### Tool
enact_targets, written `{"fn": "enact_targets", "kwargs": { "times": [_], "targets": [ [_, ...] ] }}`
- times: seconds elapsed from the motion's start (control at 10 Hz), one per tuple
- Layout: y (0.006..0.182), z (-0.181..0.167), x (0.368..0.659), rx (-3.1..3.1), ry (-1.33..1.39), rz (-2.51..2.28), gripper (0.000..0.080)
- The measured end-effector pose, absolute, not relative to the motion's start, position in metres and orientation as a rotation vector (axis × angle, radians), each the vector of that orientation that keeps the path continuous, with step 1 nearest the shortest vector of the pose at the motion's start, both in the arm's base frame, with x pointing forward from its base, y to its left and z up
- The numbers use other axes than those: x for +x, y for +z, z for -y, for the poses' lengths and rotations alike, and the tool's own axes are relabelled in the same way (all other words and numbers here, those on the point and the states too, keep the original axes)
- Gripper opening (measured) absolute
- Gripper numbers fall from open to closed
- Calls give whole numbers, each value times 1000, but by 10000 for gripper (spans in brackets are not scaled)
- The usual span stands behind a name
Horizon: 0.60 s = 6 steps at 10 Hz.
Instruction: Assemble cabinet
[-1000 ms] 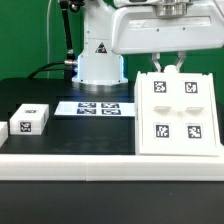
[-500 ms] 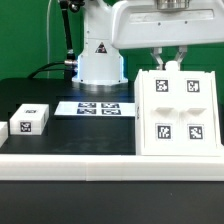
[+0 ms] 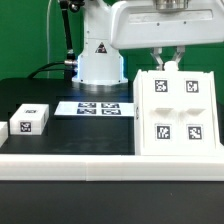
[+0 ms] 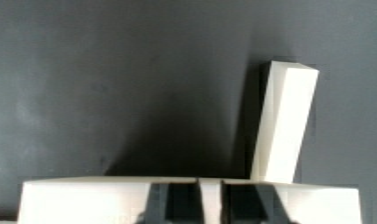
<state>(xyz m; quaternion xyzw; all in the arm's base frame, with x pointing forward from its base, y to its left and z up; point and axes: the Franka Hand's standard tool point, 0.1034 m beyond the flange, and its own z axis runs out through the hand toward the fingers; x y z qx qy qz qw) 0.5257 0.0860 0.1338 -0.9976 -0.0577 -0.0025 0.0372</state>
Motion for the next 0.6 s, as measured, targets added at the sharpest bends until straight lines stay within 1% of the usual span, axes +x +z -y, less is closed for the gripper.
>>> {"fn": "enact_targets", "kwargs": {
  "times": [0.3, 0.6],
  "targets": [
    [142, -89, 532, -3057, 51, 183, 27],
    [140, -91, 533, -3054, 92, 188, 5]
  ]
}}
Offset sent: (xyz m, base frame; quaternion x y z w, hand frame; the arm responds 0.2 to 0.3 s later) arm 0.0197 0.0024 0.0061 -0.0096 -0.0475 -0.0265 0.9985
